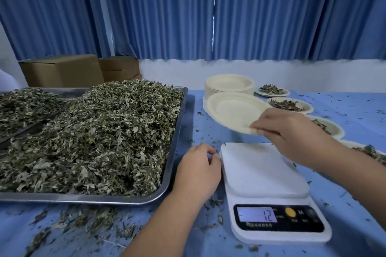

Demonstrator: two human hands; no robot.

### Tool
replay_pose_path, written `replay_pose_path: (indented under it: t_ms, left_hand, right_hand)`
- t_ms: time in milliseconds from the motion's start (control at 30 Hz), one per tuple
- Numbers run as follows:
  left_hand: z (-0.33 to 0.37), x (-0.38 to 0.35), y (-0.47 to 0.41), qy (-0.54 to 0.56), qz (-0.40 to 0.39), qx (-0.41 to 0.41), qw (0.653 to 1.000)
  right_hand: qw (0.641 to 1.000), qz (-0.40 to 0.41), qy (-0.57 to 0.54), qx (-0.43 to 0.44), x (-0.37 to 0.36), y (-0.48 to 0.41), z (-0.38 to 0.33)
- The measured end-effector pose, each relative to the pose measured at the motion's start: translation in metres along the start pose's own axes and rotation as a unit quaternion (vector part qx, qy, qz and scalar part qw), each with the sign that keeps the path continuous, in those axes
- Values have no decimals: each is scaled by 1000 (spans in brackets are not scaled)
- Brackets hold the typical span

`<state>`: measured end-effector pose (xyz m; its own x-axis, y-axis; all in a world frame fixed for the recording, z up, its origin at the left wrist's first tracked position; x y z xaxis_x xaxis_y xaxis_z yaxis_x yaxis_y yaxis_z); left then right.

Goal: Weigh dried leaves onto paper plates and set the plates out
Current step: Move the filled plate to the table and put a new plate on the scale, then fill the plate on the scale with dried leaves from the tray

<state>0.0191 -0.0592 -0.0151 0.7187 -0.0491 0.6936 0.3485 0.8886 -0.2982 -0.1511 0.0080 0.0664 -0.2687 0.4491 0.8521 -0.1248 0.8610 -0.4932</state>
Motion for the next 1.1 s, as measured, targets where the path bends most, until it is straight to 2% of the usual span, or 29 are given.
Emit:
replay_pose_path:
  t_ms: [133,333,500,600,733,800,933,1033,1100]
  left_hand:
    - [3,4,6,-29,-3,1,1000]
    - [11,10,22,-63,13,-14,998]
    - [24,26,32,-103,66,-51,991]
    - [35,42,37,-166,124,-69,976]
    - [34,71,40,-245,198,-29,949]
    - [25,78,38,-294,170,26,940]
    - [4,76,34,-387,44,126,913]
    - [-10,70,34,-402,-51,175,897]
    - [-15,67,35,-404,-82,189,892]
  right_hand:
    - [999,-45,-24,4,6,44,-18]
    - [998,-58,-36,7,16,76,-15]
    - [997,-59,-45,28,16,81,-12]
    - [996,-66,-44,29,15,82,-11]
    - [995,-89,-45,31,11,84,-12]
    - [993,-100,-48,26,10,84,-12]
    - [994,-88,-65,15,15,83,-13]
    - [993,-68,-92,0,21,83,-14]
    - [993,-55,-100,2,23,83,-17]
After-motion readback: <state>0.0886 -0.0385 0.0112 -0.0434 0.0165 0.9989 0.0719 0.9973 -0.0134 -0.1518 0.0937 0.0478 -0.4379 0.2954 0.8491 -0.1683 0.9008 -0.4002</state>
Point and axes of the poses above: each hand's wrist, its own y-axis away from the middle knuckle, its own x-axis out of the back of the hand, z = x × y, the point moved 5 cm from there along -y, towards the middle knuckle, and after that the axes turned 4 degrees about -y, right-handed, at the moved point
